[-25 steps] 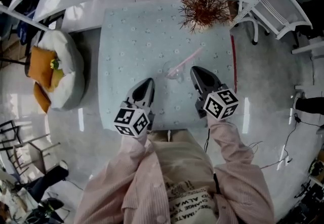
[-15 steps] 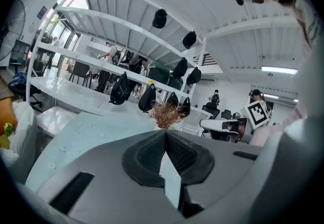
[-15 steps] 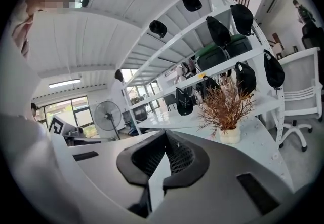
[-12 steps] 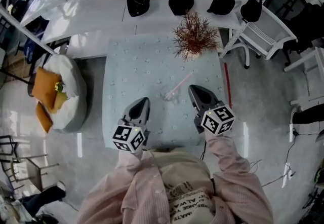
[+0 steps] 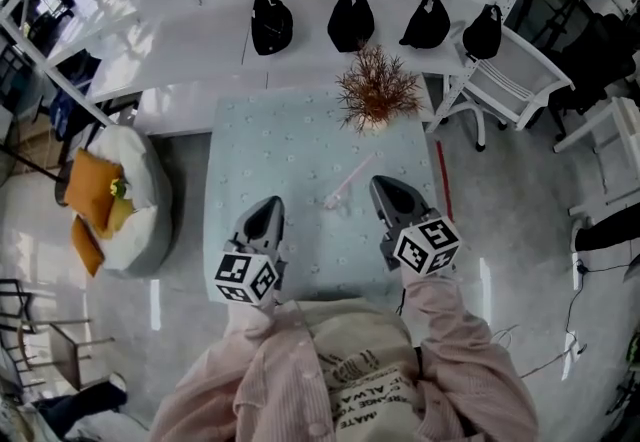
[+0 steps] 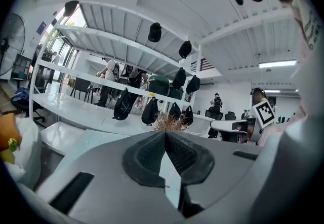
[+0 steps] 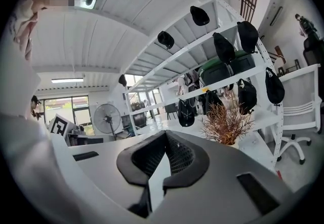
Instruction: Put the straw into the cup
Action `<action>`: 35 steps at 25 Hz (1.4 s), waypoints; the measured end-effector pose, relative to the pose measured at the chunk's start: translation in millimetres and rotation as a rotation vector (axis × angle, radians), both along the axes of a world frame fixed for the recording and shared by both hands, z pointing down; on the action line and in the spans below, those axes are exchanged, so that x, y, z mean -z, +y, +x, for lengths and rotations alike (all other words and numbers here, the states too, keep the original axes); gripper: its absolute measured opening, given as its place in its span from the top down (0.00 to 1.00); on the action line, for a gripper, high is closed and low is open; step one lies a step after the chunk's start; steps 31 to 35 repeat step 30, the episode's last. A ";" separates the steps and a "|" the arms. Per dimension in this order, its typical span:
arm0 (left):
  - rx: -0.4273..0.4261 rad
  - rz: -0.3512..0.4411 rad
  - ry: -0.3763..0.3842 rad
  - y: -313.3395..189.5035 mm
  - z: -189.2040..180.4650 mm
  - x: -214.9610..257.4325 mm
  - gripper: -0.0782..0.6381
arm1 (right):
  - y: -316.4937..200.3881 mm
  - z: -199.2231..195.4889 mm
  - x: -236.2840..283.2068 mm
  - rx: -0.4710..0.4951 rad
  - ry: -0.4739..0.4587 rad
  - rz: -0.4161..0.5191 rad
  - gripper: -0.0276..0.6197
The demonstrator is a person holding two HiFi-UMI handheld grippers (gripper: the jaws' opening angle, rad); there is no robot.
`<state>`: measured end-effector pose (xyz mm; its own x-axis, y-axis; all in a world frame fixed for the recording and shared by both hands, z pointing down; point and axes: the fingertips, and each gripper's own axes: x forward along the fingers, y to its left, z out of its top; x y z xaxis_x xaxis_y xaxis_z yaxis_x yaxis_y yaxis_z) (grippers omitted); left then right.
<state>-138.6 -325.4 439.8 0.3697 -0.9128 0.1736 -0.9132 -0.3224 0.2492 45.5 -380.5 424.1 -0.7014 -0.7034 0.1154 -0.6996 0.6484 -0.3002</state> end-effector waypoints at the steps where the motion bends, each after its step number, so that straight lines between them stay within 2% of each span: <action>1: 0.002 0.005 -0.003 -0.5 -1.0 1.7 0.89 | -0.4 0.3 1.4 -0.001 -0.002 0.002 0.96; 11: 0.017 0.032 -0.023 -0.2 -9.9 9.4 0.89 | -5.2 4.7 4.3 -0.024 0.026 0.030 0.96; 35: 0.016 0.020 -0.028 -4.8 -9.8 6.4 0.89 | -8.4 7.6 -1.3 -0.037 0.040 0.017 0.96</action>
